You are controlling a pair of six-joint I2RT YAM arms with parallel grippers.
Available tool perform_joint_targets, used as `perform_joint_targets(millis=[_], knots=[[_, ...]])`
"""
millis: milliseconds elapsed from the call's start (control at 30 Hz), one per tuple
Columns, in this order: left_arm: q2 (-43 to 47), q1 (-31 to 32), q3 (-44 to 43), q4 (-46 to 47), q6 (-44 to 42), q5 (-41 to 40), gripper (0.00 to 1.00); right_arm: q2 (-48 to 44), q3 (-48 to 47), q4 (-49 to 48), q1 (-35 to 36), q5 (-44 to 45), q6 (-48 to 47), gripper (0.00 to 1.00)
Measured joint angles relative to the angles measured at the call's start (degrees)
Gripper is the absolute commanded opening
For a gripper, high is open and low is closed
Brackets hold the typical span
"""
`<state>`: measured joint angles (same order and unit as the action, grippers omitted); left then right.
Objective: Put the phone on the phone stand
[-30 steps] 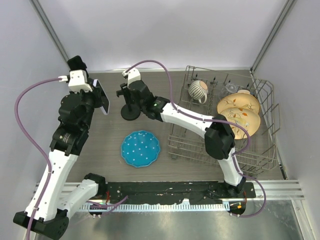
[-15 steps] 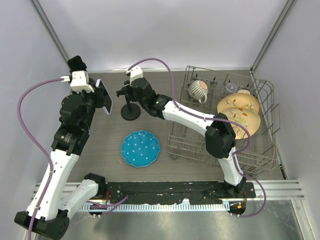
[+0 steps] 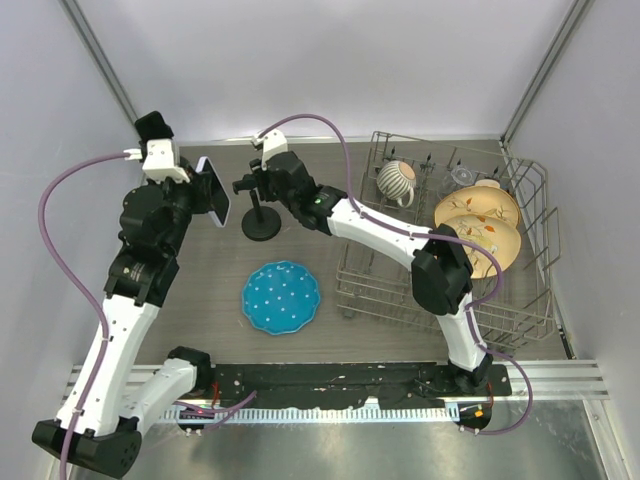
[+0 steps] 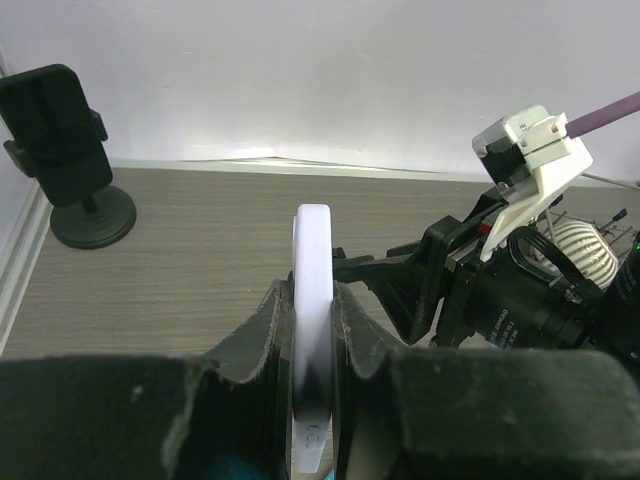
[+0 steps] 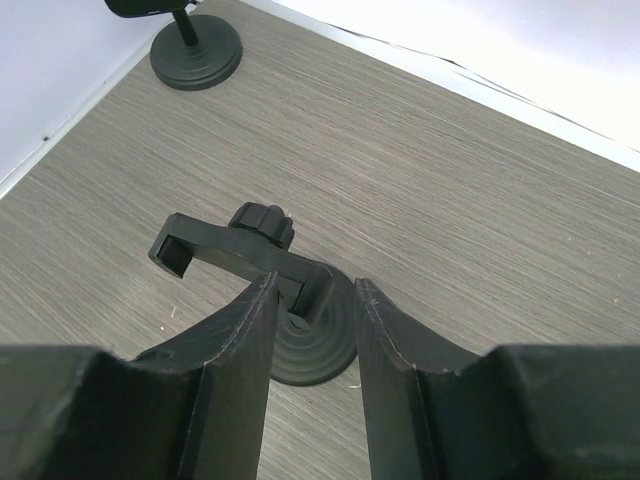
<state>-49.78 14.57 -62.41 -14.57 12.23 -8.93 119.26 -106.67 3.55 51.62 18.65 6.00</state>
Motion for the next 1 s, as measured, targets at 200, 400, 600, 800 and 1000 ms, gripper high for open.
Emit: perform_joint_targets(millis=[200,400,600,800,1000], knots=[[-0.20,-0.81,0.00,0.22,0.79,1.51,0.00,0.02,-0.02,0.04,0.00,-1.88,0.24,0.35],[-0.39,-2.01,0.00,0.59,1.11,3.04,0.00,0.55,-0.02,1.01,0.00,-2.29,0.39,0.35],[-1.01,-3.10,0.00,1.09,1.84,4.92,0.00,1.38,-0.04,2.12,-0.02,-2.05,0.33,0.36],[-2.38,-3.74,-0.02,1.77,2.45,9.57,0.00,1.79,-0.15,1.51,-0.35,-2.05,-0.33,0.01],[-6.82,-5.18,-1.46,2.08,0.28,22.34,0.00,3.78,-2.84,1.66,-1.38,-4.35,-2.14,0.01]])
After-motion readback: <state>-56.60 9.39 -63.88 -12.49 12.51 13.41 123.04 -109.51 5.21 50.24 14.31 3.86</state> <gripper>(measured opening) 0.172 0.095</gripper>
